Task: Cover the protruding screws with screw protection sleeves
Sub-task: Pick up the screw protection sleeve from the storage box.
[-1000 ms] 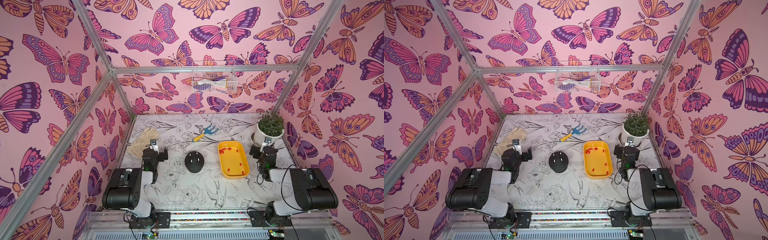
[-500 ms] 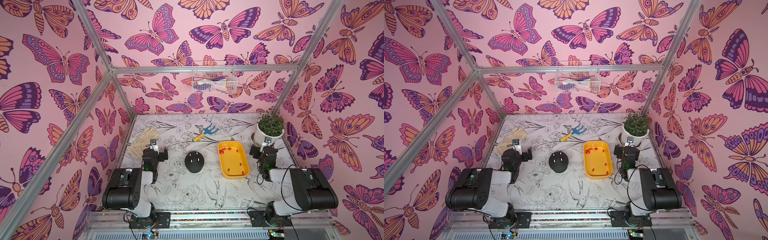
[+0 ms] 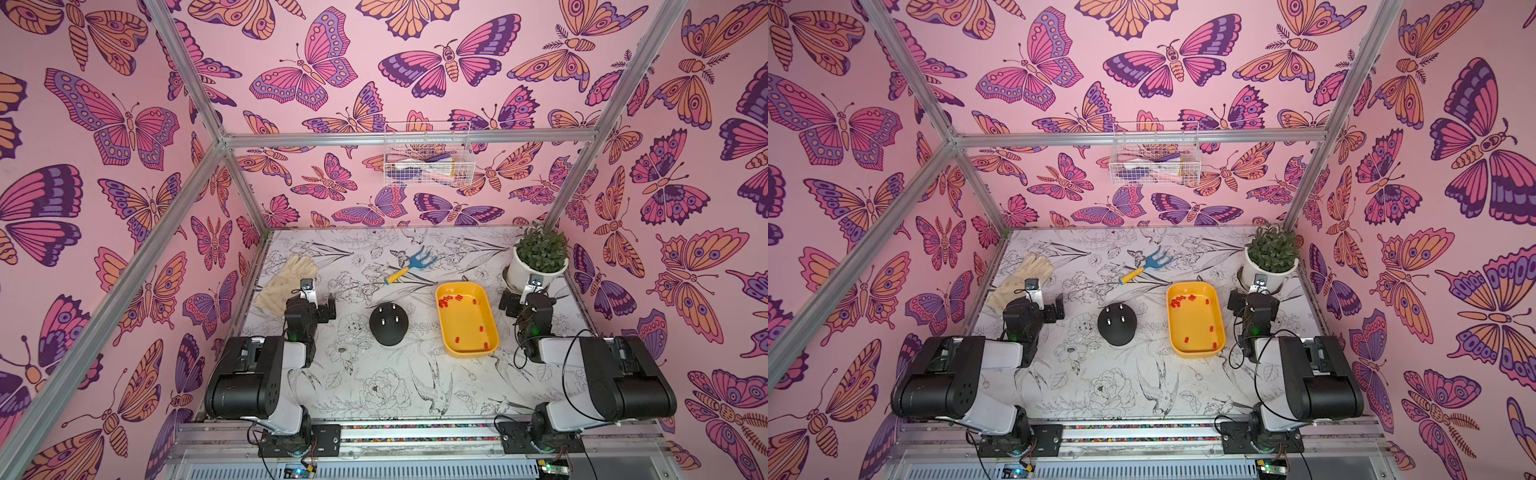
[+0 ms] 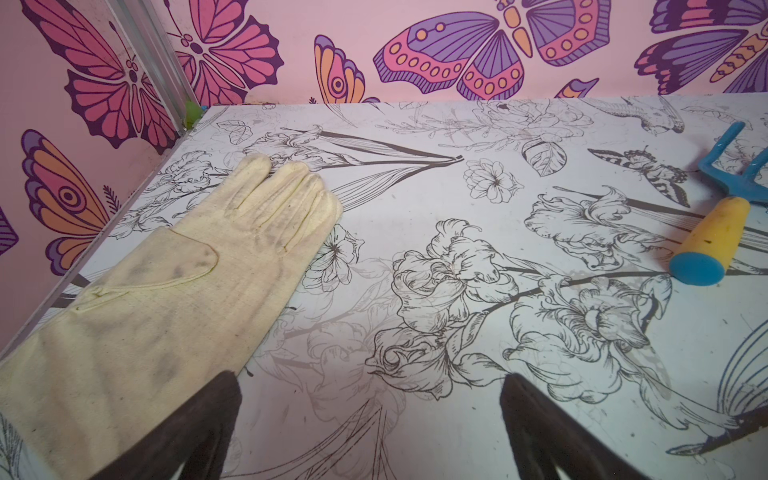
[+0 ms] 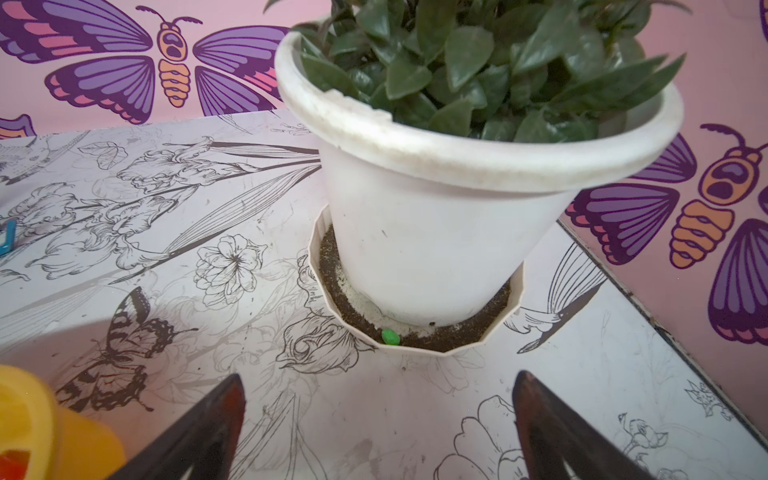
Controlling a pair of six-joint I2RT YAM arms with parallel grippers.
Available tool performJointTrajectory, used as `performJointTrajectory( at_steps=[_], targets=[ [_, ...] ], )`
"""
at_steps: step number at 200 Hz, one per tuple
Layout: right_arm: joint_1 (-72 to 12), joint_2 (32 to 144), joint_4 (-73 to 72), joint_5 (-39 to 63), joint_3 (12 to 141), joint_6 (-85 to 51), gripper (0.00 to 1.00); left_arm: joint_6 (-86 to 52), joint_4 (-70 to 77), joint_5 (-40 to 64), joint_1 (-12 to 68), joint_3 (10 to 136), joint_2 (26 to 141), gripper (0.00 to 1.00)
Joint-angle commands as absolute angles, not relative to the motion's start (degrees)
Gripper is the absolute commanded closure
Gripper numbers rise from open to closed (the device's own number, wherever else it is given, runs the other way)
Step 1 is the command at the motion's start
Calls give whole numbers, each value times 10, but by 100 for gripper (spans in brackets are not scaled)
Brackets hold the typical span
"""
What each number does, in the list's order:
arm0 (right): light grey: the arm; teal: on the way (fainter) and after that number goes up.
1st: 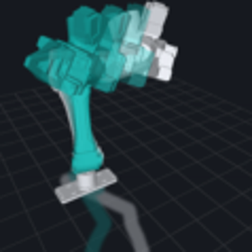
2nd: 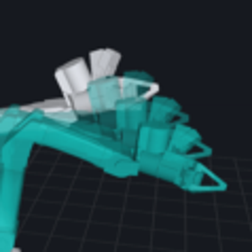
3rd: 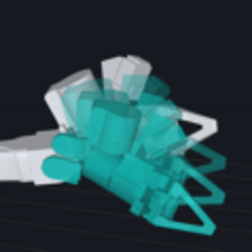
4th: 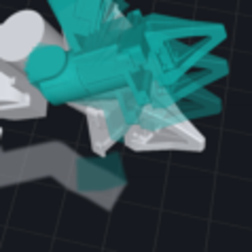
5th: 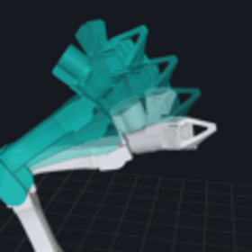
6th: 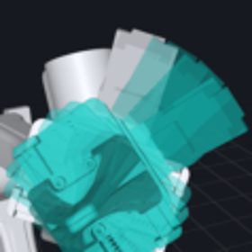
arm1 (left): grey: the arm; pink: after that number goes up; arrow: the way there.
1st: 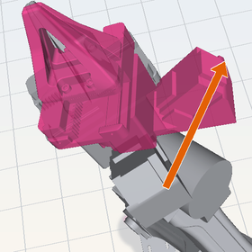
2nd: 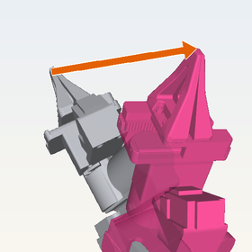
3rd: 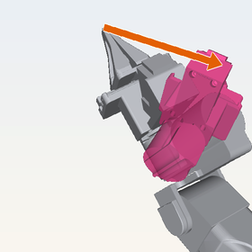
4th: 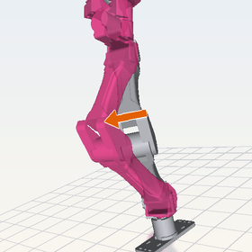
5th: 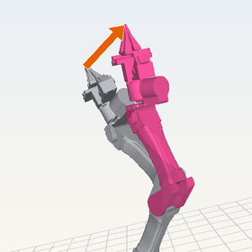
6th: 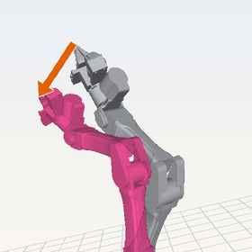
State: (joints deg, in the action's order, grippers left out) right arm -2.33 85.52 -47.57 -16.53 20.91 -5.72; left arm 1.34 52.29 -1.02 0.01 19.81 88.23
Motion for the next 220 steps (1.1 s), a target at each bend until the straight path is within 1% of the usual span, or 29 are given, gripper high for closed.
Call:
performJointTrajectory(
  at_steps=[1, 22, 32, 65, 73, 79, 90, 103, 112, 117, 123, 135, 150, 182, 200, 220],
  targets=[
    [-26, 861, -485, -174, 220, -51, 0, 22, 533, -3, -4, 207, 888, 1],
    [-27, 860, -488, -174, 217, -53, 0, 19, 533, -12, -4, 206, 886, 1],
    [-27, 859, -496, -190, 219, -58, 0, 19, 536, -13, -4, 200, 874, 1],
    [-27, 819, -453, -182, 226, -53, 1, 4, 455, -53, -3, 196, 765, 1],
    [-27, 796, -408, -196, 237, -61, 0, 1, 438, -54, -3, 194, 736, 1],
    [-27, 777, -364, -213, 250, -74, 0, -8, 430, -51, -3, 194, 693, 1],
    [-27, 744, -260, -257, 278, -125, 0, -54, 422, -49, -4, 155, 638, 1],
    [-26, 717, -137, -328, 312, -216, 0, -157, 441, -88, -6, 121, 585, 1],
    [-25, 705, -66, -345, 331, -241, 0, -255, 419, -127, -11, 112, 559, 1],
    [-25, 699, -41, -345, 337, -242, 0, -277, 385, -118, -17, 117, 548, 1],
    [-25, 690, -18, -333, 342, -241, 0, -270, 343, -83, -24, 134, 539, 1],
    [-25, 669, 15, -297, 345, -236, 0, -253, 242, -37, -25, 181, 538, 1],
    [-25, 647, 61, -286, 355, -252, 0, -267, 176, -21, -25, 234, 554, 1],
    [-26, 616, 183, -238, 410, -251, 0, -306, 98, 0, -22, 278, 572, 1],
    [-25, 609, 243, -216, 445, -245, 0, -304, 33, 4, -16, 317, 590, 1],
    [-31, 603, 286, -183, 471, -232, 0, -297, -3, 3, 1, 345, 603, 1]
  ],
)
